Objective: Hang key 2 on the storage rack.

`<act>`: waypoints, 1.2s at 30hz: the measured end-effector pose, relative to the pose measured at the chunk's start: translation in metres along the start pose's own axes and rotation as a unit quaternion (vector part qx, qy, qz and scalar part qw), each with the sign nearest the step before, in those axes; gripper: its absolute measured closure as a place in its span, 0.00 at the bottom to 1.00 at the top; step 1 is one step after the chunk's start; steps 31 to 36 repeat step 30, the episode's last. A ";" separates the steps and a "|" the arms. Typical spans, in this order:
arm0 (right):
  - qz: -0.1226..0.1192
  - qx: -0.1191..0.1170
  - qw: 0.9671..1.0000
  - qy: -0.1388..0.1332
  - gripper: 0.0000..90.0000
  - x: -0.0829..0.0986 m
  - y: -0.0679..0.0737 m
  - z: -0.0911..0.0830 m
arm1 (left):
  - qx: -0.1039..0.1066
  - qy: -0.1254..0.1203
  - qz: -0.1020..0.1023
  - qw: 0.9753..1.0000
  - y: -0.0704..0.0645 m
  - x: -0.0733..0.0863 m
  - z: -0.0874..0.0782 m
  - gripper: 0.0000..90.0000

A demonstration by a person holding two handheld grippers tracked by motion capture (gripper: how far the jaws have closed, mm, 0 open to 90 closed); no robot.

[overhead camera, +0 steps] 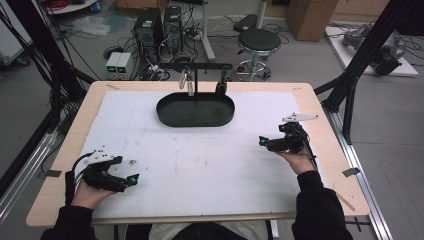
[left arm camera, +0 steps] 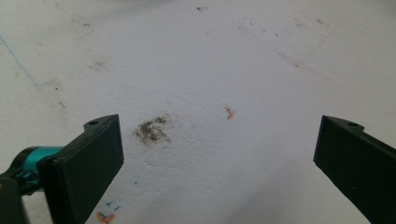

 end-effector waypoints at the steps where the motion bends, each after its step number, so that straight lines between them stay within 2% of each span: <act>1: 0.004 -0.002 1.000 -0.001 0.01 0.003 0.000 -0.001 | 0.000 0.000 0.000 1.000 0.000 0.000 0.000 0.02; 12: 0.018 -0.014 1.000 0.000 0.01 0.027 -0.003 -0.009 | -0.001 -0.002 -0.003 1.000 0.000 0.000 -0.001 0.02; 21: 0.015 -0.012 1.000 0.012 0.01 0.053 -0.004 -0.013 | 0.000 -0.001 -0.001 1.000 0.000 0.000 0.000 0.02; 25: 0.016 -0.012 1.000 0.023 0.01 0.058 -0.003 -0.013 | 0.000 0.000 0.001 1.000 0.000 0.000 0.000 0.02; 30: 0.004 -0.005 0.999 0.035 0.01 0.065 -0.003 -0.013 | 0.000 0.001 0.001 1.000 0.000 0.000 0.000 0.02; 36: 0.004 -0.005 0.999 0.035 0.01 0.065 -0.003 -0.013 | 0.000 0.001 0.001 1.000 0.000 0.000 0.000 0.02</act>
Point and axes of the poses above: each handheld gripper's, and its own axes: z roughly forward along the jaws, x roughly out of its underside, y roughly to its left, the point moved 3 cm from there along z, roughly forward along the jaws, and after that the axes turned 6 degrees about -x, right-handed, at the moved point
